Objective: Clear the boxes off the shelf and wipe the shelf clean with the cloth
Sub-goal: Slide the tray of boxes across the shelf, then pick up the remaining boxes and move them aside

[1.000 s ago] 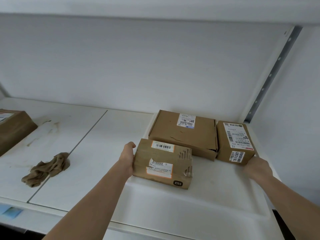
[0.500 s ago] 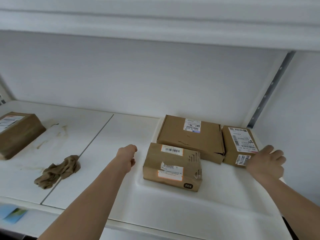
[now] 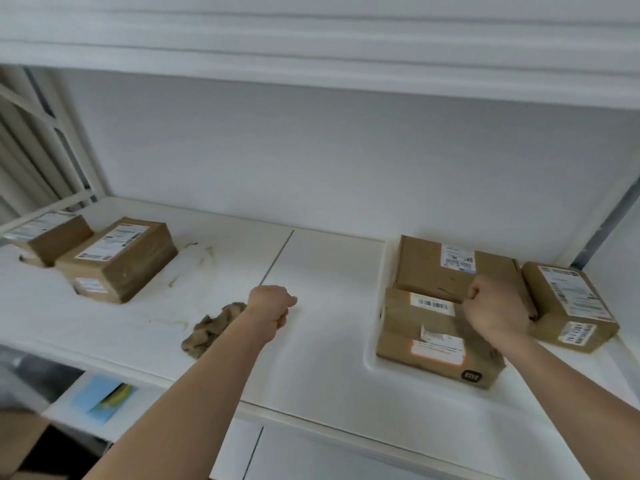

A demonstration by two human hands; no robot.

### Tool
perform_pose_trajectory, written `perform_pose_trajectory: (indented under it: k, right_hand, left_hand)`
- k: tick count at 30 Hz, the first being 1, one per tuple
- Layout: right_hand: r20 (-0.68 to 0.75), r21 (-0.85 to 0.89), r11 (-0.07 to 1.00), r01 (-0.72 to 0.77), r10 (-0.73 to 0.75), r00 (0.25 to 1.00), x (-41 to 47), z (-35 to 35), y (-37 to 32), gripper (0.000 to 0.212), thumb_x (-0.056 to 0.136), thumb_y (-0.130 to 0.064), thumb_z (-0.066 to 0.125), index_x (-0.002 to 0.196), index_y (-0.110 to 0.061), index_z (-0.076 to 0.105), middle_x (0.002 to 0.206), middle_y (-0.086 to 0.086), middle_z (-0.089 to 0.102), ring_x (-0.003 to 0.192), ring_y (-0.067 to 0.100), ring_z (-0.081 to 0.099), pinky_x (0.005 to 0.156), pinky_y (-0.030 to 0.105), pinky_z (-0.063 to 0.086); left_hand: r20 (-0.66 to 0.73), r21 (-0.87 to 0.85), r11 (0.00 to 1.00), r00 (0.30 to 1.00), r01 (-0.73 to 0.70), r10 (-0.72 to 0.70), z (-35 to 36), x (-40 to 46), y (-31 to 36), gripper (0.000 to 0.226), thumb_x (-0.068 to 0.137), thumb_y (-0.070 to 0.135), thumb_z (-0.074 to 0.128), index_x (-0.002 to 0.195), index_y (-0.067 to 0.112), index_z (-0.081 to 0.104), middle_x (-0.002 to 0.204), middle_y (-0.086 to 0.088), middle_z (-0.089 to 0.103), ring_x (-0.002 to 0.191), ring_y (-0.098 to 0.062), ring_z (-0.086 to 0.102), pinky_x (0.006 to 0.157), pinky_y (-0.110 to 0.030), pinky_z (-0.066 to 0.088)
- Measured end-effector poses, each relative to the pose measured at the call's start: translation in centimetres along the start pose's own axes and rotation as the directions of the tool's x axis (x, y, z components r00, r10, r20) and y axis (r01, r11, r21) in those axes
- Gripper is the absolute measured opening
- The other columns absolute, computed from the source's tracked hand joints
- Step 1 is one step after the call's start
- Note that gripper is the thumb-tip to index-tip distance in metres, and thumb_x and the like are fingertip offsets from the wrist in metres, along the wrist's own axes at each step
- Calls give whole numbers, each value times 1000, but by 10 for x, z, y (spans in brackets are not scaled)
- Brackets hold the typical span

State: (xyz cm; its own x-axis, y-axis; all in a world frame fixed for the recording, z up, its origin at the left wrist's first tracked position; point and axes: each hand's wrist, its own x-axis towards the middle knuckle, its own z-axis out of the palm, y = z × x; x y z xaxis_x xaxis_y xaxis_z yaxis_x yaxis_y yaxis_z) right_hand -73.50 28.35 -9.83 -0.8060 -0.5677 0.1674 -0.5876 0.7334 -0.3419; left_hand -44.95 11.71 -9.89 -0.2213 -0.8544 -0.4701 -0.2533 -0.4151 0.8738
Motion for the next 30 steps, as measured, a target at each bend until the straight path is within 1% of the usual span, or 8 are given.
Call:
perform_pose_trajectory:
  k: [4,6,11,15,19,24,27,30]
  right_hand:
    - [45,37,996,77,-79,996,-21,17,-63,14,83,-7,53,80,-20,56,82,0,59,77,22,55,60,29,43]
    - [62,35,993,115,-117,991,-32,27,-95,12,84,-8,52,83,-19,55,86,1,58,82,23,55,64,30,44]
    - [104,118,958,263,-275,956,-49,51,-159,12,86,-10,55,85,-22,53,100,6,57,83,22,53,69,28,42]
    - [123,120,950,287,-302,945,-67,69,-201,12,87,-12,54,88,-24,54,105,4,52,83,20,52,70,29,43]
    - [149,154,945,288,-311,939,-88,91,-234,14,89,-13,54,100,-19,61,110,4,51,84,18,50,72,28,41]
    - [207,176,943,284,-317,926,-94,110,-267,27,91,-13,51,115,-17,63,120,2,59,108,22,58,86,31,48]
    - [228,195,936,293,-334,915,-82,113,-282,33,92,-14,49,123,-17,61,125,2,61,113,22,58,92,32,49]
    - [257,227,925,305,-359,897,-64,115,-306,42,92,-16,48,134,-15,52,124,6,62,112,25,58,89,34,49]
  left_hand:
    - [-20,-29,1000,1000,-4,4,-61,6,-7,18,90,-5,52,80,7,60,65,-8,44,45,-15,35,41,-21,27]
    - [-13,-22,1000,1000,-21,20,-91,7,-9,24,91,-7,45,90,7,64,65,-10,48,37,-13,38,39,-19,27]
    - [-43,-141,990,999,0,-6,-157,12,-10,21,92,1,48,91,10,66,80,-6,52,61,-15,46,51,-21,39]
    - [-77,-189,982,996,27,-43,-199,18,-14,6,91,9,58,91,9,64,81,-4,52,63,-15,46,52,-22,39]
    - [-108,-186,982,993,32,-52,-233,27,-17,13,91,10,57,103,9,61,80,-3,53,63,-15,47,53,-21,40]
    - [-130,-206,978,989,39,-67,-260,40,-15,10,93,16,56,98,10,63,83,-3,61,64,-14,49,55,-21,41]
    - [-130,-225,974,990,29,-59,-269,48,-10,20,97,23,52,93,11,67,83,-1,68,65,-14,52,56,-21,42]
    - [-158,-214,977,986,14,-49,-282,53,-1,19,94,27,58,89,12,68,78,0,67,64,-12,52,56,-22,42]
